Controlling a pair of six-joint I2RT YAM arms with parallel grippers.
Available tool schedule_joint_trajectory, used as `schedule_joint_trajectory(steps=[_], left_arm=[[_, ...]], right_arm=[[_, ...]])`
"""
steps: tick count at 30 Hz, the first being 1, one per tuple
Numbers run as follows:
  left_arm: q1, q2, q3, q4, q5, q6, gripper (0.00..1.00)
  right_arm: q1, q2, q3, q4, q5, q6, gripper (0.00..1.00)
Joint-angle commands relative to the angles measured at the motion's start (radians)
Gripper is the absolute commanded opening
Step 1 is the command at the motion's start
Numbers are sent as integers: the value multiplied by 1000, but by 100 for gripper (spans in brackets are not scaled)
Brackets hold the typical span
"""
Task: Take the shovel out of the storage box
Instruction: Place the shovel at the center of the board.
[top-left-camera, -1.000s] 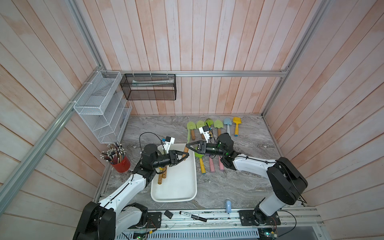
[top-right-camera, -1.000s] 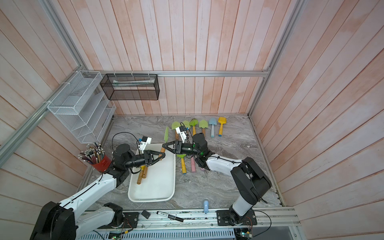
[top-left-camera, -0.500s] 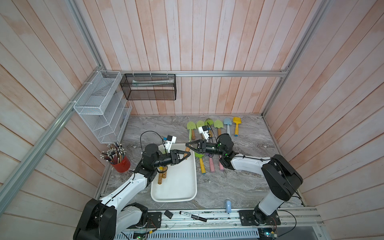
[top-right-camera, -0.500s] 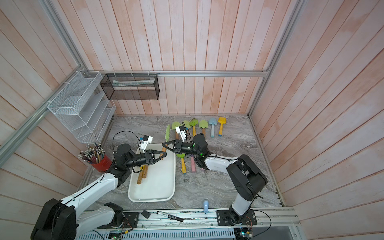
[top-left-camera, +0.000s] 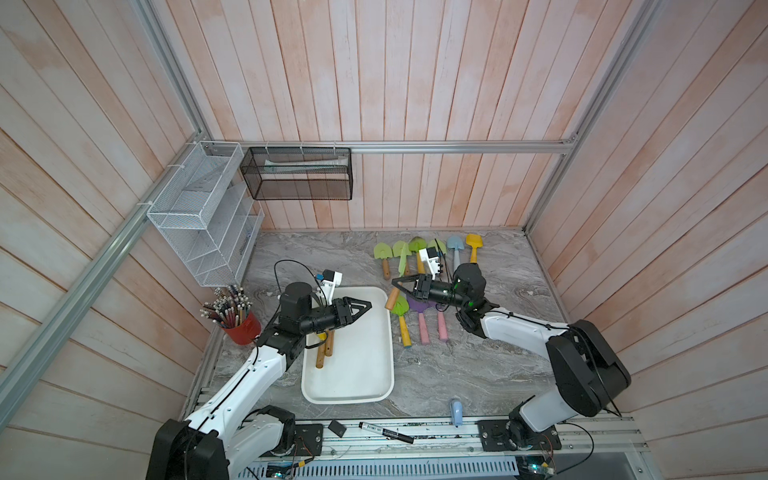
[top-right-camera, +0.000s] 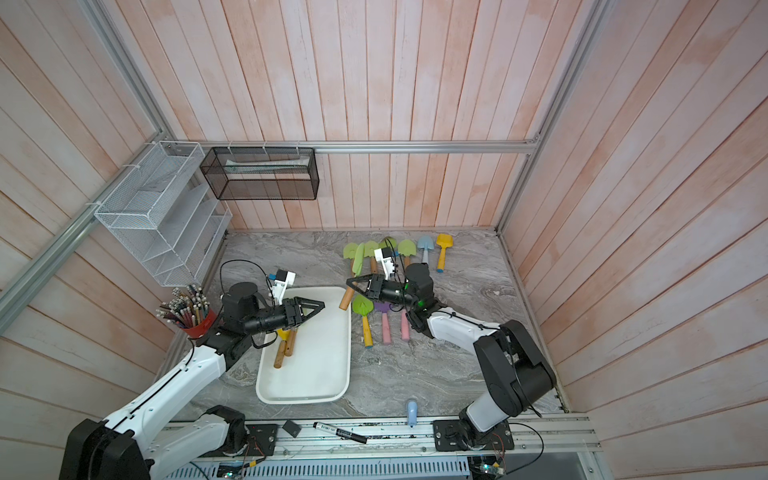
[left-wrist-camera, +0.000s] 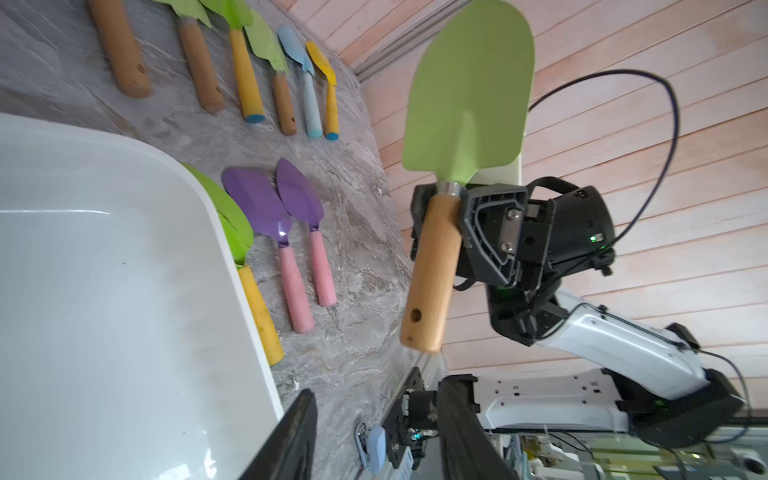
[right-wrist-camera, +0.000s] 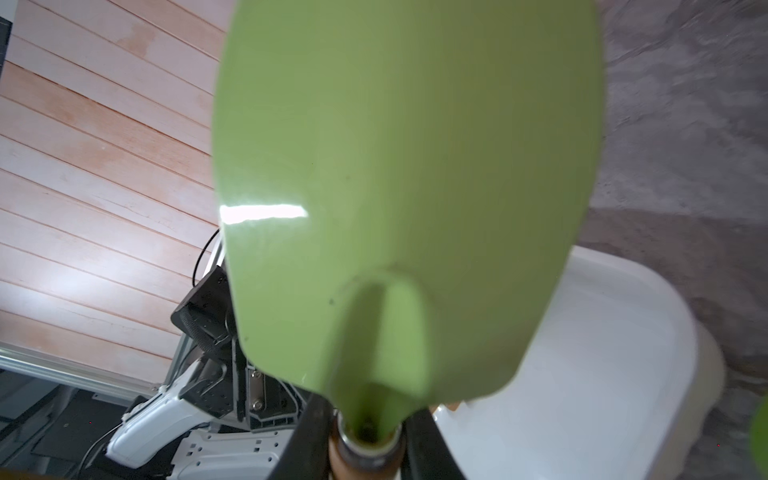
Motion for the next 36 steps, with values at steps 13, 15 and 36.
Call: schedule_joint_trajectory(steps=[13,15,36], left_arm=[[-49,57,112,-505,-555,230,49],[-52,61,106,-511,-584,227,49],[-78,58,29,-529,-771,200,49]], right_arm=[[-160,-148,68,-912,555,-537,16],[-164,-145,65,-947,627,-562,16],[-175,9,43,-1020,909,-647,17]])
